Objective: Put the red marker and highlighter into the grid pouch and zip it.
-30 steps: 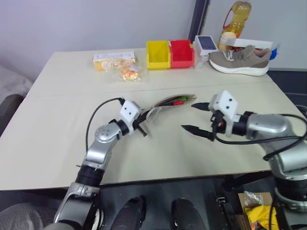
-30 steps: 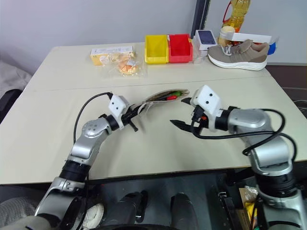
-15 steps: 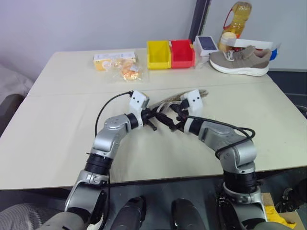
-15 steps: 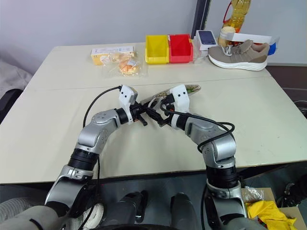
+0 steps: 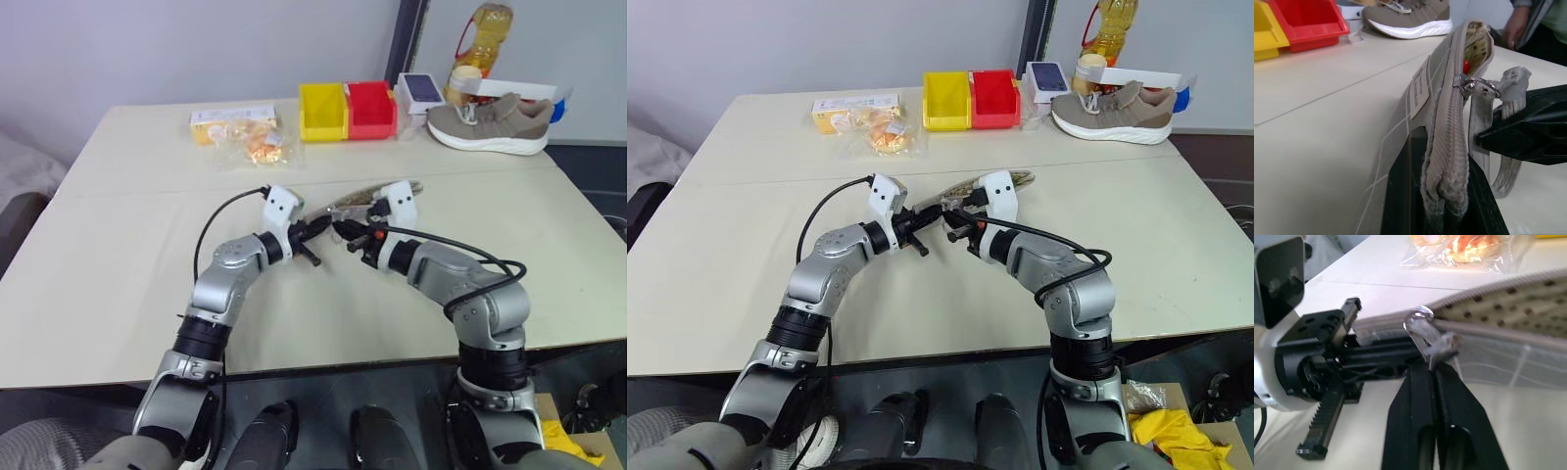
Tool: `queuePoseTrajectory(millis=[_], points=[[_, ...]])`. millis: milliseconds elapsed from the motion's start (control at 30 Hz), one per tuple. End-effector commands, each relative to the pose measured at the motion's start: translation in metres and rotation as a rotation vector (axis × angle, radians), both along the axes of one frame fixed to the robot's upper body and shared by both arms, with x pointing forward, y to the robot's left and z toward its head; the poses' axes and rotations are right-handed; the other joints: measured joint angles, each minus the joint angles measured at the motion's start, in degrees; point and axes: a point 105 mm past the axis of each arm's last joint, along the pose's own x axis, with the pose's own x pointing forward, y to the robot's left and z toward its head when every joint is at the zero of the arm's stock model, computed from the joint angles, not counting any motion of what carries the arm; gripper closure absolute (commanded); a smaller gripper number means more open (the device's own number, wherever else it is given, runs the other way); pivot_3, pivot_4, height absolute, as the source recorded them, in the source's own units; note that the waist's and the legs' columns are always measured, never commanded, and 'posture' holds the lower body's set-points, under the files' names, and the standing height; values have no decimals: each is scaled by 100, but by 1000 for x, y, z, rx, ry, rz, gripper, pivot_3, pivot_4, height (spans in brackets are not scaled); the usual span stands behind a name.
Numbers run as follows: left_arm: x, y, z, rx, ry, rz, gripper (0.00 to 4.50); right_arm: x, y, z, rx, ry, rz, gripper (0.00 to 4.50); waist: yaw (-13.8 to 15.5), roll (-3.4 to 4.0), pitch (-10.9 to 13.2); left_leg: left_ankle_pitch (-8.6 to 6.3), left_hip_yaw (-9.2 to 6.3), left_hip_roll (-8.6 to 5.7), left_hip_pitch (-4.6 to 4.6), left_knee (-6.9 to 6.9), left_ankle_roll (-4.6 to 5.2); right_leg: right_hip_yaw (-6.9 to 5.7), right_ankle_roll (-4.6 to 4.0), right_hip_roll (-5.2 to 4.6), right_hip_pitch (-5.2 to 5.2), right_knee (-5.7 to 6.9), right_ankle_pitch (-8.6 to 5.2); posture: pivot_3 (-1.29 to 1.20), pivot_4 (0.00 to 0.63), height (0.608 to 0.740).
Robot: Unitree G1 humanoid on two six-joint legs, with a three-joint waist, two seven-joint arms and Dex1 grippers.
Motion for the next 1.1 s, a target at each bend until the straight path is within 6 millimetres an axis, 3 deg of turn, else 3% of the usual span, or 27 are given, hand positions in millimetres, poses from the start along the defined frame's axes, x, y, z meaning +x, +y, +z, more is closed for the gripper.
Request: queuePoseTrajectory(millis=[33, 300, 433, 567, 667, 767, 933, 1100], points=[[6, 13, 8, 7, -53, 47, 4500, -3, -17, 18, -9, -73, -31, 4449, 3, 0, 0, 0, 0, 0, 0, 0, 0, 0, 0, 0, 0, 0, 0, 0, 150, 740], [5, 31, -2, 72, -79, 49, 4500, 9, -98, 42, -162, -165, -233, 4449, -6, 0, 0, -1, 3, 1, 0, 0, 2, 0, 0, -2, 0, 0, 0, 0, 150, 740], [2, 37, -7, 98, -85, 46, 4500, 11, -116, 43, -208, -169, -264, 4449, -19, 0, 0, -2, 7, 4, 0, 0, 4, 0, 0, -5, 1, -1, 0, 0, 150, 740], [1, 39, -8, 89, -81, 55, 4500, 10, -110, 41, -210, -171, -230, 4449, -30, 1, -1, -3, 9, 9, 1, 0, 5, 2, 0, -5, 1, -1, 0, 0, 150, 740], [1, 39, -8, 73, -77, 61, 4500, 2, -86, 36, -184, -160, -122, 4449, -21, 1, -1, -3, 9, 9, 0, 5, 5, 2, 0, -5, 3, -1, 0, 0, 150, 740], [0, 36, -7, 68, -81, 59, 4500, -12, -50, 27, -71, -99, 28, 3594, -27, 1, 0, -3, 7, 9, 0, 5, 6, 2, 0, -4, 3, -1, 0, 0, 150, 740], [0, 31, -4, 58, -86, 52, 4500, -8, -19, 16, 49, -25, -3, 1013, -1, 1, -1, -3, 4, 11, -1, 10, 6, 2, -1, -3, 2, -1, 0, 0, 150, 740], [1, 28, -2, 51, -89, 46, 4500, -4, 0, 5, 98, 32, -23, 1013, 9, 1, -1, -4, 3, 4, -7, 15, 5, 2, 0, -2, -1, -1, 0, 0, 150, 740]])
